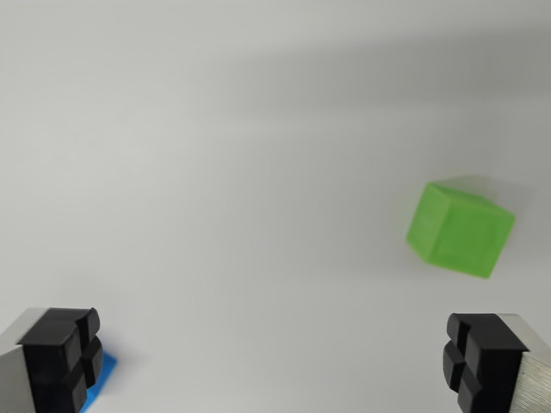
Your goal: Stack cube
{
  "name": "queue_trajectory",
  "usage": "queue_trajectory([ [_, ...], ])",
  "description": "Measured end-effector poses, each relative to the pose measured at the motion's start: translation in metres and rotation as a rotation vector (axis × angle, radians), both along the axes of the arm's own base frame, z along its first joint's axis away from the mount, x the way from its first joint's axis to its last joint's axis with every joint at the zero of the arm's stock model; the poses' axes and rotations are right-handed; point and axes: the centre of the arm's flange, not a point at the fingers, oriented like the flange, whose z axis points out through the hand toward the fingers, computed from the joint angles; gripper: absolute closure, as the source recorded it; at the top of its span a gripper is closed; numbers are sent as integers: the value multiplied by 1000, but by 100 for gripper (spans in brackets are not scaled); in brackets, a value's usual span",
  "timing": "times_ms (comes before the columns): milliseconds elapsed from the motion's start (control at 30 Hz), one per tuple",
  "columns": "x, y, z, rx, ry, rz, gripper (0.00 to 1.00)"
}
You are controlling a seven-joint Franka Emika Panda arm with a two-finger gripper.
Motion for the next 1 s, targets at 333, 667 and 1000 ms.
queue_trajectory([
  [333, -10, -20, -21, 3, 2, -36, 0],
  [667, -22, -45, -47, 7, 4, -78, 0],
  [1000, -34, -70, -73, 11, 8, -121, 0],
])
